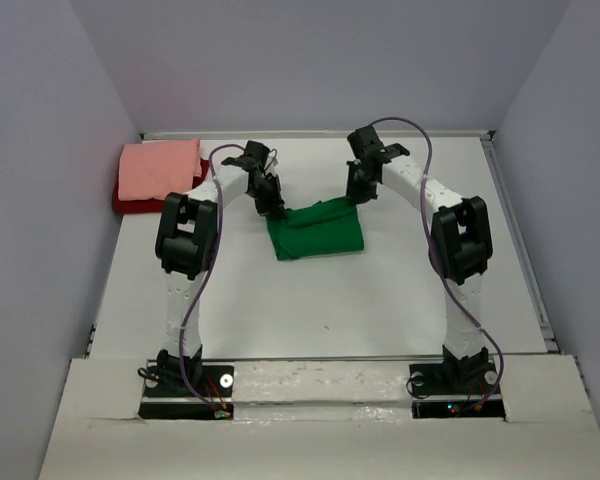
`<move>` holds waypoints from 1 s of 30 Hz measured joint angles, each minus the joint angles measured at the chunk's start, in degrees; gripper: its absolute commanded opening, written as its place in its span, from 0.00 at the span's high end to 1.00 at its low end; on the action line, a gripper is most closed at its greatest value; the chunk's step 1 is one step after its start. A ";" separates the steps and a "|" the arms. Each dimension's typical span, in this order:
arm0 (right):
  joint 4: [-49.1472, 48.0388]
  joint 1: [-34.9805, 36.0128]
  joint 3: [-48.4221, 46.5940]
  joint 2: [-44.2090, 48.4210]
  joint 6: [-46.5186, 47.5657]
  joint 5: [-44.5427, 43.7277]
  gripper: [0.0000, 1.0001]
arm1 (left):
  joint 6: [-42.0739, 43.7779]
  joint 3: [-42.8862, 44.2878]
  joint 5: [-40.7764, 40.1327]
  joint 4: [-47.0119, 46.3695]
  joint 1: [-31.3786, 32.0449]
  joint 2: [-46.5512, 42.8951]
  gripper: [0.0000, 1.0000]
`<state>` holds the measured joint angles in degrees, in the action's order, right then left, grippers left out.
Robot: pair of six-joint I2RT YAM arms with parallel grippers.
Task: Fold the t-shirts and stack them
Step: Fold the long partially folded tshirt into a neat square
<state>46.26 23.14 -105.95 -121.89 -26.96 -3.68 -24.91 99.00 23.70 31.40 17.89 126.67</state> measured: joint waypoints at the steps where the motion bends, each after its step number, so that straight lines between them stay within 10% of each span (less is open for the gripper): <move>1: 0.28 0.02 -1.11 -0.52 0.24 0.04 1.00 | -0.04 -0.74 -0.28 -0.46 0.00 -0.61 1.00; 30: 7.80 -1.81 -27.41 -17.73 8.15 5.27 1.00 | -6.43 -14.38 -8.22 -7.56 0.07 -14.36 1.00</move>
<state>54.06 21.32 -133.36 -139.61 -18.81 1.58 -31.33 84.62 15.49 23.83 17.96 112.31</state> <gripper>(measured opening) 0.021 0.062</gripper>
